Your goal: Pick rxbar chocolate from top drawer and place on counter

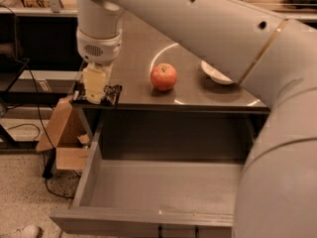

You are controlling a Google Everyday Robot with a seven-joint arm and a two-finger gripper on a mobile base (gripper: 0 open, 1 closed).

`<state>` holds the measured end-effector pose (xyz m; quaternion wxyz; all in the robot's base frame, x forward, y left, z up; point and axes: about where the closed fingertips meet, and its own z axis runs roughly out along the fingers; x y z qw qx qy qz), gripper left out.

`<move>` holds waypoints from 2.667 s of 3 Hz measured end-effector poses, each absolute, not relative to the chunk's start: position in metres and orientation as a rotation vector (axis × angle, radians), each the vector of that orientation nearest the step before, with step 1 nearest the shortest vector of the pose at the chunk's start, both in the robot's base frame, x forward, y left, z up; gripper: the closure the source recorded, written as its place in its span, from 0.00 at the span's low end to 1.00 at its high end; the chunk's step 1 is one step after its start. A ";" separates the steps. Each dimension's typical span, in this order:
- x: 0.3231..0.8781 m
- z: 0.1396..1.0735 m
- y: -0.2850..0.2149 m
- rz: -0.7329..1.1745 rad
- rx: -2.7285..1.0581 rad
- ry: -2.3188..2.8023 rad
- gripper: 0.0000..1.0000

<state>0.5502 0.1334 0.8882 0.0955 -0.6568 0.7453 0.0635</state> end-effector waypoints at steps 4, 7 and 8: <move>0.603 0.886 0.164 0.360 -2.073 2.019 1.00; 0.629 0.874 0.162 0.332 -2.077 2.026 1.00; 0.639 0.865 0.145 0.285 -2.062 2.094 1.00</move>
Offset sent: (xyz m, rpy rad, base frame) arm 0.0141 0.0097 0.0001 0.0789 0.0249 0.0880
